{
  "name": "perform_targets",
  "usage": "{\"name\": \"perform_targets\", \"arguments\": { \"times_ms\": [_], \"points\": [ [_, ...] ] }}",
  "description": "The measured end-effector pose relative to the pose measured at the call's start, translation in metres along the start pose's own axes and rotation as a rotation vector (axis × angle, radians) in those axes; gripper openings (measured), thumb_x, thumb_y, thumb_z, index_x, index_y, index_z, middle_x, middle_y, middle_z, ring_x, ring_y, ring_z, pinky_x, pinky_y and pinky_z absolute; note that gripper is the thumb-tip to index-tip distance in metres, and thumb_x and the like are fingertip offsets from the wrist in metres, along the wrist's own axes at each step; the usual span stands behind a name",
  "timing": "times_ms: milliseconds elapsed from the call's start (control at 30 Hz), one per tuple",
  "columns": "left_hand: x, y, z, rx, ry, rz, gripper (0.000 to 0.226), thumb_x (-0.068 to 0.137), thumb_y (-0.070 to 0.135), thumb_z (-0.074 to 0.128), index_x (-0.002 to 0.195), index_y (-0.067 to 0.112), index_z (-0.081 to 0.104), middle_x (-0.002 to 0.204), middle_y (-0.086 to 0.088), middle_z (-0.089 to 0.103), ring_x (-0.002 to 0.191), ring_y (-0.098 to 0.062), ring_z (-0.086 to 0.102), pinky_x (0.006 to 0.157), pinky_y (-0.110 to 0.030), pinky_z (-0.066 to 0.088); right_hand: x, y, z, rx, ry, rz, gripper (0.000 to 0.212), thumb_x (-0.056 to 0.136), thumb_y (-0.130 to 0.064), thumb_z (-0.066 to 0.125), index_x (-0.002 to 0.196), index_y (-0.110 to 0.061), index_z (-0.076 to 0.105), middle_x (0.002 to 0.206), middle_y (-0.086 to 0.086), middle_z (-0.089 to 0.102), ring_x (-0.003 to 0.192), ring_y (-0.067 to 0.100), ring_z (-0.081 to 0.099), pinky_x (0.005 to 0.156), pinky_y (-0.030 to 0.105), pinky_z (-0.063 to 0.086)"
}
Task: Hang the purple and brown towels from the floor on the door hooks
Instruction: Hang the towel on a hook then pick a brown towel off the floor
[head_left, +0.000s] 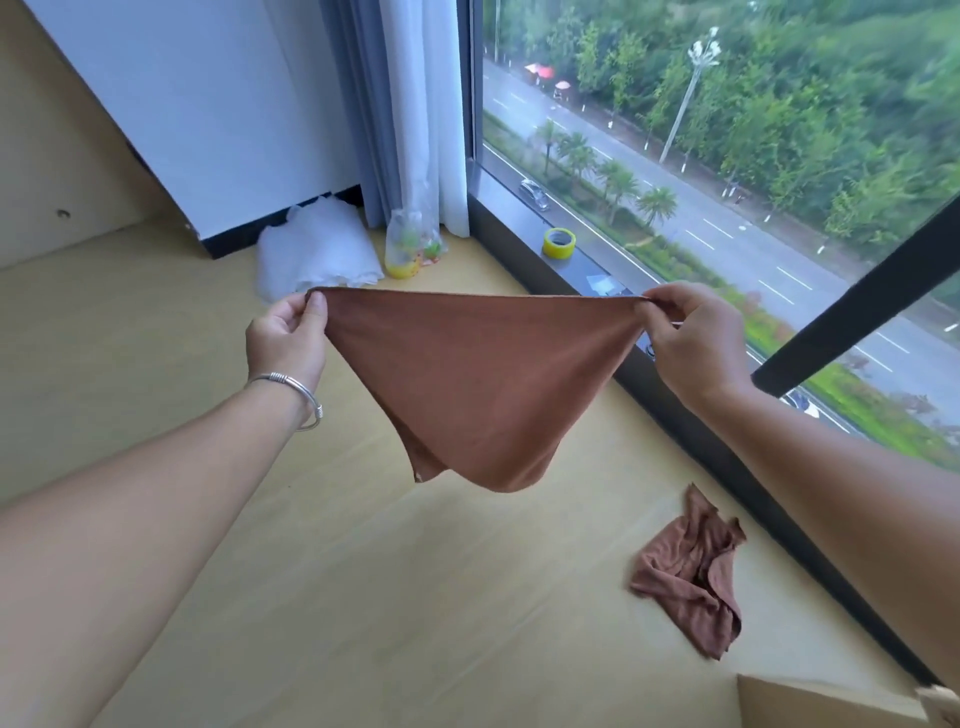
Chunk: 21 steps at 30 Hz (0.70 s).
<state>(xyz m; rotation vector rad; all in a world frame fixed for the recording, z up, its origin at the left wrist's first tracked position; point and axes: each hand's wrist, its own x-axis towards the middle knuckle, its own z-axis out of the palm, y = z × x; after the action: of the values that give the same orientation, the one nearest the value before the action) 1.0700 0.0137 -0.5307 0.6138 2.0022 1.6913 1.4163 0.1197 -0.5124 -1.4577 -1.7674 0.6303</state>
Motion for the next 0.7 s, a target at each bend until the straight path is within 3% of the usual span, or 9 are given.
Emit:
{"name": "perform_targets", "arguments": {
  "times_ms": [167, 300, 433, 533, 633, 700],
  "points": [
    [-0.027, -0.002, -0.046, 0.096, -0.011, 0.011, 0.015, 0.091, 0.031, 0.059, 0.077, 0.029, 0.063, 0.074, 0.011, 0.061, 0.073, -0.008, 0.057, 0.078, -0.022, 0.049, -0.045, -0.013, -0.005, -0.004, -0.05, -0.01, 0.01, 0.088, -0.021, 0.063, 0.085, -0.031, 0.065, 0.088, -0.006, 0.064, 0.087, 0.014, 0.06, 0.082, 0.028, 0.047],
    [-0.086, -0.034, -0.08, 0.179, 0.008, -0.035, 0.019, 0.092, 0.026, 0.057, 0.074, 0.027, 0.062, 0.065, 0.009, 0.054, 0.054, 0.0, 0.048, 0.054, -0.012, 0.04, -0.115, 0.014, -0.01, -0.076, -0.148, -0.047, 0.006, 0.089, -0.022, 0.064, 0.092, -0.023, 0.069, 0.088, -0.009, 0.063, 0.083, 0.011, 0.059, 0.08, 0.032, 0.05],
    [-0.165, -0.091, -0.112, 0.274, 0.051, -0.129, 0.012, 0.091, 0.023, 0.058, 0.081, 0.019, 0.064, 0.058, 0.006, 0.044, 0.037, 0.002, 0.038, 0.038, -0.01, 0.03, -0.198, 0.065, -0.013, -0.23, -0.287, -0.11, 0.006, 0.088, -0.026, 0.065, 0.091, -0.024, 0.07, 0.086, -0.011, 0.064, 0.084, 0.014, 0.057, 0.068, 0.032, 0.045],
    [-0.227, -0.147, -0.137, 0.332, 0.056, -0.221, 0.011, 0.091, 0.022, 0.059, 0.084, 0.017, 0.065, 0.055, 0.008, 0.042, 0.037, 0.0, 0.035, 0.037, -0.011, 0.028, -0.26, 0.106, -0.014, -0.343, -0.362, -0.139, 0.005, 0.085, -0.026, 0.07, 0.087, -0.022, 0.071, 0.085, -0.009, 0.068, 0.087, 0.017, 0.054, 0.068, 0.027, 0.035],
    [-0.289, -0.207, -0.162, 0.398, 0.03, -0.338, 0.014, 0.091, 0.023, 0.06, 0.078, 0.021, 0.065, 0.046, 0.013, 0.036, 0.038, -0.004, 0.031, 0.037, -0.016, 0.026, -0.322, 0.145, -0.015, -0.393, -0.454, -0.104, 0.005, 0.082, -0.024, 0.073, 0.085, -0.02, 0.072, 0.083, -0.004, 0.069, 0.087, 0.022, 0.057, 0.066, 0.028, 0.039],
    [-0.327, -0.248, -0.178, 0.448, -0.005, -0.405, 0.015, 0.091, 0.023, 0.06, 0.077, 0.02, 0.065, 0.05, 0.008, 0.036, 0.043, -0.008, 0.03, 0.039, -0.02, 0.025, -0.36, 0.169, -0.014, -0.415, -0.525, -0.058, 0.005, 0.081, -0.024, 0.074, 0.084, -0.02, 0.072, 0.083, -0.004, 0.068, 0.087, 0.022, 0.057, 0.066, 0.03, 0.042]
  ]
}}
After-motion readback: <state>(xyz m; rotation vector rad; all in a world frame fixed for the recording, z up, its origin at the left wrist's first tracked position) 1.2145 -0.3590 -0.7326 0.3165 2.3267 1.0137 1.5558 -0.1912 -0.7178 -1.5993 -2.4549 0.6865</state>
